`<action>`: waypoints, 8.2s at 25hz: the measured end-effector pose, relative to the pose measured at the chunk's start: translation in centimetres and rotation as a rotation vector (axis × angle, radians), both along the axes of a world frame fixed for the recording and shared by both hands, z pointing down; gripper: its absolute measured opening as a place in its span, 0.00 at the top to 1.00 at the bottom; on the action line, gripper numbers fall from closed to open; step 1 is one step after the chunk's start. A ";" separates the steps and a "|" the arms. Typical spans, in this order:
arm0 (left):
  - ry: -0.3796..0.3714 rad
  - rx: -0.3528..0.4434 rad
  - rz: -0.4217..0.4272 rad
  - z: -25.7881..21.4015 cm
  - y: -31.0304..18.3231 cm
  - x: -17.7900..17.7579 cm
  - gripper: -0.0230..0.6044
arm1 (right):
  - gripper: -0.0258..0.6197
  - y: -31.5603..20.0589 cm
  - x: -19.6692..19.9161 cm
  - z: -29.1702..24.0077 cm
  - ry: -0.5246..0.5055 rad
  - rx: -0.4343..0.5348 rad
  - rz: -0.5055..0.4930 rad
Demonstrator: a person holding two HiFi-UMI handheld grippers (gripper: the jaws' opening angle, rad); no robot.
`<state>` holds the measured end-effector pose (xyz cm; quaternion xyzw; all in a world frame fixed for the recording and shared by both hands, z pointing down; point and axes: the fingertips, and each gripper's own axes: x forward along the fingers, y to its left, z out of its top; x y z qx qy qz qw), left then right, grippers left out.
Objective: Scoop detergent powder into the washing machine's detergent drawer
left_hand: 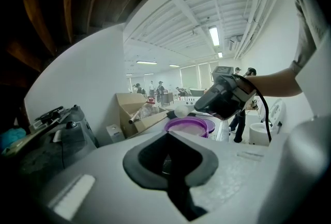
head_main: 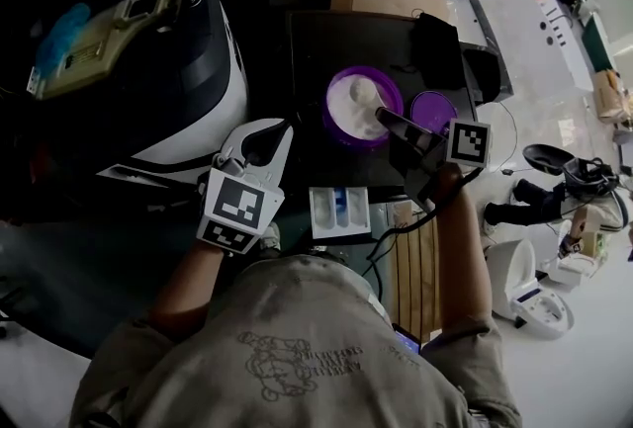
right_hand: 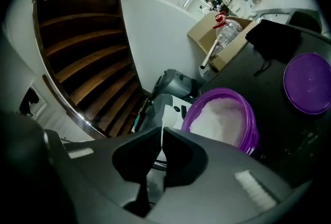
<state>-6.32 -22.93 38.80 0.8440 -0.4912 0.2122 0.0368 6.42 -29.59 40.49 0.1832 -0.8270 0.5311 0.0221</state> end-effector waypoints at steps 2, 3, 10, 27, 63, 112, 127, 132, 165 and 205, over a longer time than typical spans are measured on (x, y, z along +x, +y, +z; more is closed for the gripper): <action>0.000 0.009 0.007 -0.4 0.1 0.2 0.96 | 0.91 0.3 0.3 -0.4 -0.035 -0.018 0.020; 0.001 0.015 0.010 -0.7 0.2 0.3 0.96 | 0.91 0.5 0.4 -0.7 -0.057 -0.027 0.030; -0.016 0.037 0.020 -1.6 0.5 0.8 0.96 | 0.91 2.3 1.4 -2.5 -0.210 -0.080 0.068; -0.020 0.038 0.036 -1.6 1.3 1.9 0.96 | 0.91 8.7 4.2 -4.2 -0.439 -0.159 0.122; 0.063 -0.068 0.118 3.5 4.2 6.4 0.96 | 0.91 15.4 6.9 3.7 -0.258 -0.190 0.192; 0.036 -0.377 0.228 17.0 9.4 9.8 0.96 | 0.91 17.8 10.2 25.0 1.024 0.220 -0.024; 0.054 -0.387 0.213 17.8 9.9 7.6 0.96 | 0.91 17.1 9.1 25.0 1.333 0.444 -0.140; 0.068 -0.391 0.208 17.9 10.0 6.7 0.96 | 0.91 16.9 8.9 24.4 1.409 0.502 -0.151; 0.079 -0.344 0.225 15.6 13.9 2.9 0.96 | 0.91 18.3 8.3 21.7 1.581 0.499 -0.090; 0.074 0.091 0.007 -3.0 3.2 -1.8 0.96 | 0.91 9.1 5.4 -5.3 0.592 0.676 0.403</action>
